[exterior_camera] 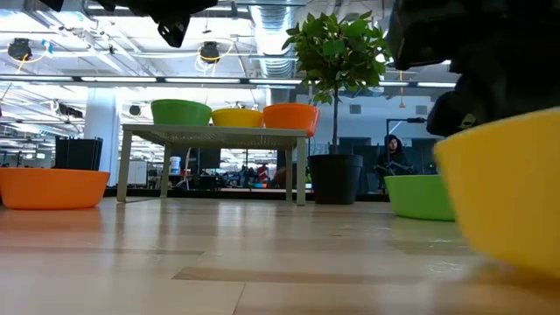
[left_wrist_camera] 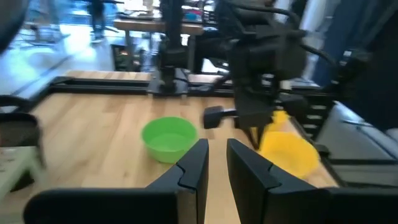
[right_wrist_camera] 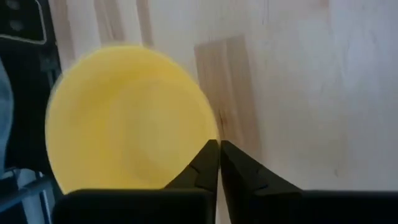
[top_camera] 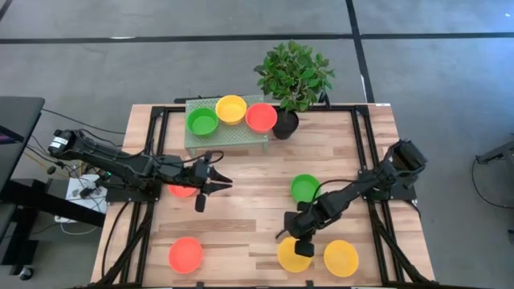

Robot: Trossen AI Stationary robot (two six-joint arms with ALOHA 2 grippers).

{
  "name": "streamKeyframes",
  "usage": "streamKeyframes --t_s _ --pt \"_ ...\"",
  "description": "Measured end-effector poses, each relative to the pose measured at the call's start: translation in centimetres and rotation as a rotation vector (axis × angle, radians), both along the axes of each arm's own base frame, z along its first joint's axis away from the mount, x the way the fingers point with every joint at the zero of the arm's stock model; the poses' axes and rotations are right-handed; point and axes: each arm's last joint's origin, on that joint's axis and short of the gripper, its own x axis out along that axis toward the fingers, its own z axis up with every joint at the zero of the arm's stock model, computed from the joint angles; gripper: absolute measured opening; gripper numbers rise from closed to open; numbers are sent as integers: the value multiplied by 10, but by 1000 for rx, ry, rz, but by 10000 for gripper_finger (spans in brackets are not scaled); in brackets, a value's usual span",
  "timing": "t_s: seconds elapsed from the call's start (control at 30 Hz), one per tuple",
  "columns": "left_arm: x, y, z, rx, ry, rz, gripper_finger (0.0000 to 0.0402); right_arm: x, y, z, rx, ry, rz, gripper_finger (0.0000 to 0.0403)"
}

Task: Pick & Place Mini bowls
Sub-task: Stack the yellow bowl on top of the yellow bowl on the shelf

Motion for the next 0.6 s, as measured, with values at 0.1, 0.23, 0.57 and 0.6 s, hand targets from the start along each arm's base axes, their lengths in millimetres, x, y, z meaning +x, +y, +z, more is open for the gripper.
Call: streamKeyframes --t_s 0.1,0.23,0.57,0.6 --pt "0 -3 0 -17 -5 -89 60 6 -10 0 20 2 -14 10" --pt "4 -13 0 -43 -36 -245 60 20 -30 10 -3 -30 19 5" --pt "31 -30 -13 50 -78 -384 63 63 -110 47 -135 -206 -109 2" --pt "36 -30 -16 55 -59 -370 66 64 -117 47 -152 -206 -127 2"
